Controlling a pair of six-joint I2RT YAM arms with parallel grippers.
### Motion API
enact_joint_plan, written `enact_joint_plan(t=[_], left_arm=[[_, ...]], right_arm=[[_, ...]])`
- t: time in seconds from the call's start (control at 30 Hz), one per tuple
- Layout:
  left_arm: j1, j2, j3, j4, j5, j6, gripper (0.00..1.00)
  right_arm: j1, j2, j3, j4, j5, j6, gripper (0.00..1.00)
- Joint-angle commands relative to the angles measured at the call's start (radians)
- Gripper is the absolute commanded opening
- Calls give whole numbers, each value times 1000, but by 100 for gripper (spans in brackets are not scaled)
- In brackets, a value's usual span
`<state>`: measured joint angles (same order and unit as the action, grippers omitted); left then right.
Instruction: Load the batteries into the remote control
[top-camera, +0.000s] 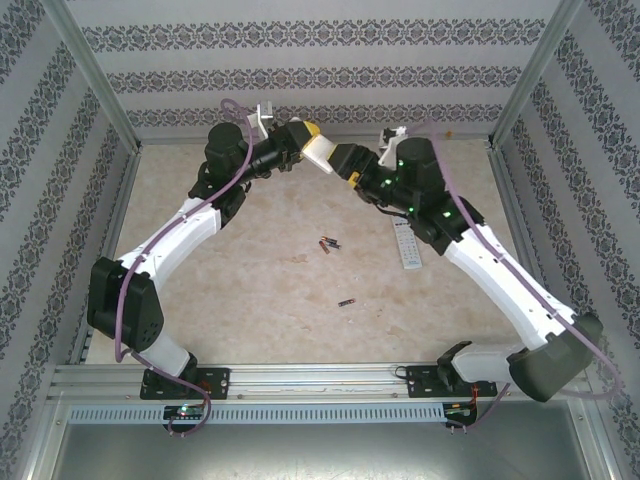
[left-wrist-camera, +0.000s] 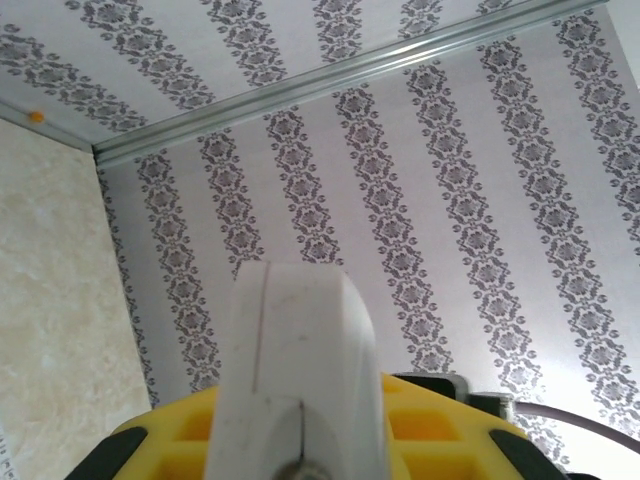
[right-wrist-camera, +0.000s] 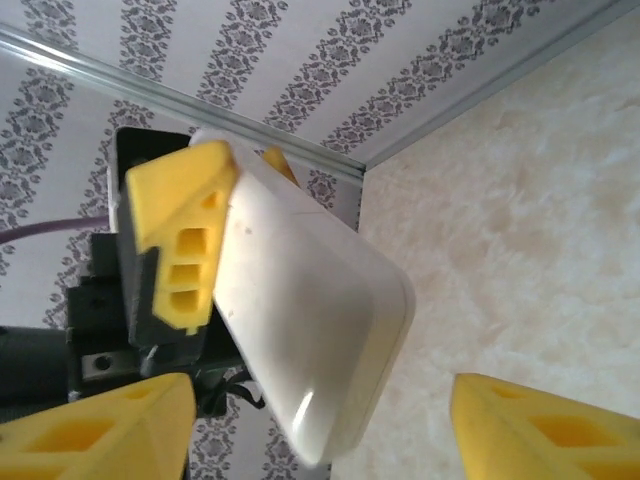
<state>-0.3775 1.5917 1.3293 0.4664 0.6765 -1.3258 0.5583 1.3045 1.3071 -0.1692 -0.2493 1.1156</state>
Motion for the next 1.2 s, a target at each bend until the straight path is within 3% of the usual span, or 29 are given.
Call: enact_joint_plan(t=[0.0, 0.13, 0.37, 0.43, 0.53, 0.57, 0.7, 1.17], left_arm=[[10, -39, -18, 132, 30, -40, 9], [11, -66, -49, 135, 28, -30, 9], [25, -106, -111, 168, 2, -54, 8], [33, -114, -124, 189, -3, -65, 8], [35, -119, -135, 196, -3, -68, 8], [35, -120, -136, 200, -2, -72, 8], [34, -120, -142, 228, -1, -82, 8], [56, -132, -169, 223, -6, -72, 8]], right_arm=[[12, 24, -42, 189, 33, 151, 64], [20, 39, -81, 265, 90, 164, 58], [33, 36, -153, 239, 84, 147, 34], [35, 17, -185, 226, 98, 145, 35], [37, -8, -213, 202, 120, 138, 57], [36, -8, -212, 204, 114, 130, 57], [37, 17, -188, 200, 59, 105, 41], [26, -95, -300, 198, 92, 132, 20]])
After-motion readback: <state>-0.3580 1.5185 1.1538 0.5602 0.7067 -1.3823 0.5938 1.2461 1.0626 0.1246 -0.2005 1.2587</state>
